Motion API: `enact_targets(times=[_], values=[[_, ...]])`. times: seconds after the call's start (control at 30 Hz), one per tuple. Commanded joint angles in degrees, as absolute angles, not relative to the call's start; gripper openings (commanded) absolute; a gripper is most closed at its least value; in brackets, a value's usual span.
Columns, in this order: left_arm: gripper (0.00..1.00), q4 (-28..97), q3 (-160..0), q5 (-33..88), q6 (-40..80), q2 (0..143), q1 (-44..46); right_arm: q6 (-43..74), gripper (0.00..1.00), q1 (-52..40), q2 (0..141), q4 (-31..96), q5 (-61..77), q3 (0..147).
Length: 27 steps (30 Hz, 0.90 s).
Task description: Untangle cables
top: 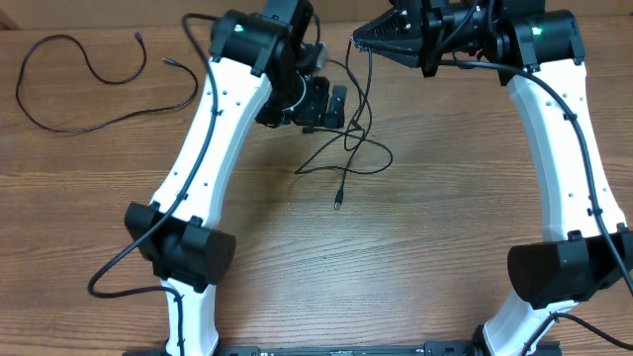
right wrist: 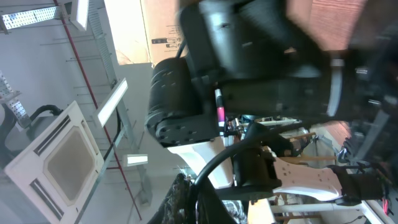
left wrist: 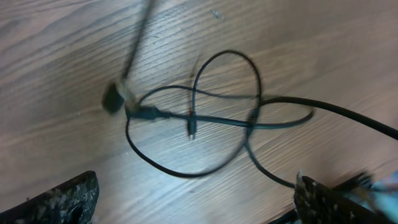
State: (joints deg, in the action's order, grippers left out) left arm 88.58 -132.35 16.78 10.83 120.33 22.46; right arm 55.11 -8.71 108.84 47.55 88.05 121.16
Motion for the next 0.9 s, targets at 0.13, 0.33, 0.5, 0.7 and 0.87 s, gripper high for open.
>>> enact_targets(times=[0.13,0.33,0.5,0.7,0.87], values=[[1.0,92.23,-132.35,18.35,-7.6,123.35,21.39,56.95,0.04,-7.88,106.37,45.1,89.65,122.63],[0.98,94.15,-132.38,26.85,-15.7,122.06,21.45,61.32,0.04,-5.63,106.37,40.82,88.07,122.63],[0.98,93.08,-132.38,30.74,-20.1,122.15,21.52,69.25,0.04,-4.43,106.37,34.09,86.61,122.63],[0.92,89.17,-132.38,30.74,-19.7,122.15,21.56,81.17,0.04,-3.77,106.37,21.34,86.65,122.63],[0.84,85.65,-132.38,30.72,-19.68,122.37,21.56,86.91,0.04,-3.77,106.37,16.71,86.7,122.63]])
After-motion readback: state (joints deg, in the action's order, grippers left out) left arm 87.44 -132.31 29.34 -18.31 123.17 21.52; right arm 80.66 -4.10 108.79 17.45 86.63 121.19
